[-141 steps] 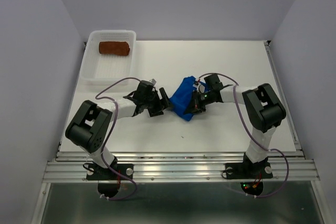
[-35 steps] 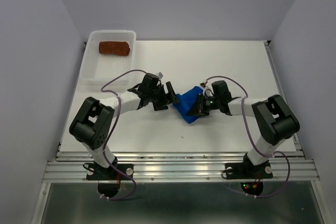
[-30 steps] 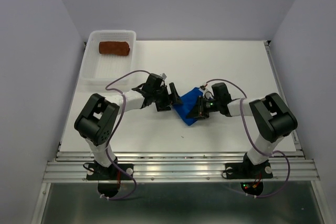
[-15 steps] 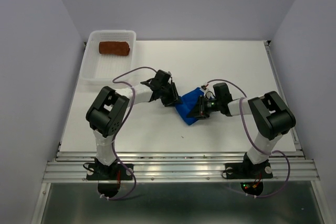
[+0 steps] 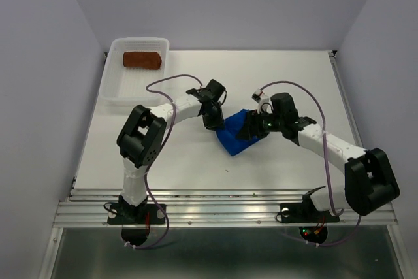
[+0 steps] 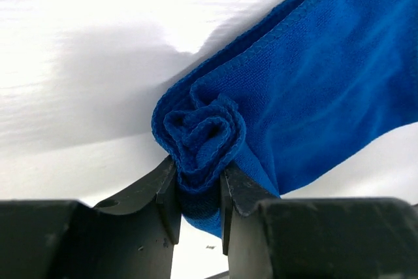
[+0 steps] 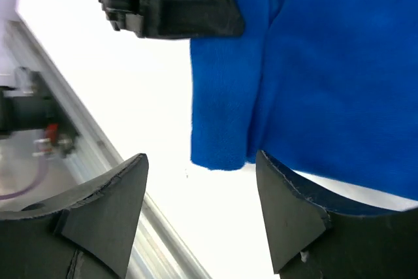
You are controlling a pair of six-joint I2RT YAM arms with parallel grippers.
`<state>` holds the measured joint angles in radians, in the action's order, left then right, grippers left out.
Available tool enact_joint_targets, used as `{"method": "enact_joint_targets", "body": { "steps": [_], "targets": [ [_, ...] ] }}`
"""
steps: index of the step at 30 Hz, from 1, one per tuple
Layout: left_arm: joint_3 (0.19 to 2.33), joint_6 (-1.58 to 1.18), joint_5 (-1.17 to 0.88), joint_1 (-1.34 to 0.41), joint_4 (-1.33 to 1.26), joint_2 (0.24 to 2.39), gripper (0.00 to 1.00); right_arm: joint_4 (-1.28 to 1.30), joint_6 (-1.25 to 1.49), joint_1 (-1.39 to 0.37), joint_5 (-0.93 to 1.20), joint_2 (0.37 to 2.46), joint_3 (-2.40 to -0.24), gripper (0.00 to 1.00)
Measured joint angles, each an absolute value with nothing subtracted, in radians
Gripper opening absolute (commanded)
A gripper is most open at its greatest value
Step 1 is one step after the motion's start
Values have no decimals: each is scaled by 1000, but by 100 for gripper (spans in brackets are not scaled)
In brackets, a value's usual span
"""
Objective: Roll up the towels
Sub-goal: Roll the towel
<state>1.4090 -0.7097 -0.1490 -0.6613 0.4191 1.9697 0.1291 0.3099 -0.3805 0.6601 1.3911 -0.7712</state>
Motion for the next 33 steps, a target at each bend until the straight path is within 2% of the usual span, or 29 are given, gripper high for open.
{"method": "enact_joint_targets", "body": {
  "steps": [9,17,24,26,27,29,30,32,33],
  "targets": [
    [1536,-688,-105,-666,653,2016,31,179,130,-727,258,1297,-807,73],
    [1617,-698,-126,-665,776,2072,31,158,17,-945,-78,1407,-817,73],
    [1657,-714,-133,-665,834,2097,31,134,-65,-1047,-260,1511,-822,70],
    [1657,-718,-134,-665,837,2097,31,134,-78,-1059,-312,1544,-831,62],
    [1657,-719,-136,-665,837,2097,31,134,-84,-1064,-342,1566,-838,43],
    [1657,-719,-142,-663,838,2097,36,134,-93,-1076,-390,1597,-844,30],
    [1657,-719,-146,-661,838,2097,42,131,-94,-1076,-407,1605,-845,20],
    [1657,-720,-153,-659,838,2097,49,131,-94,-1082,-447,1626,-856,18],
    [1655,-720,-158,-654,834,2096,55,132,-88,-1084,-466,1633,-861,10]
  ]
}}
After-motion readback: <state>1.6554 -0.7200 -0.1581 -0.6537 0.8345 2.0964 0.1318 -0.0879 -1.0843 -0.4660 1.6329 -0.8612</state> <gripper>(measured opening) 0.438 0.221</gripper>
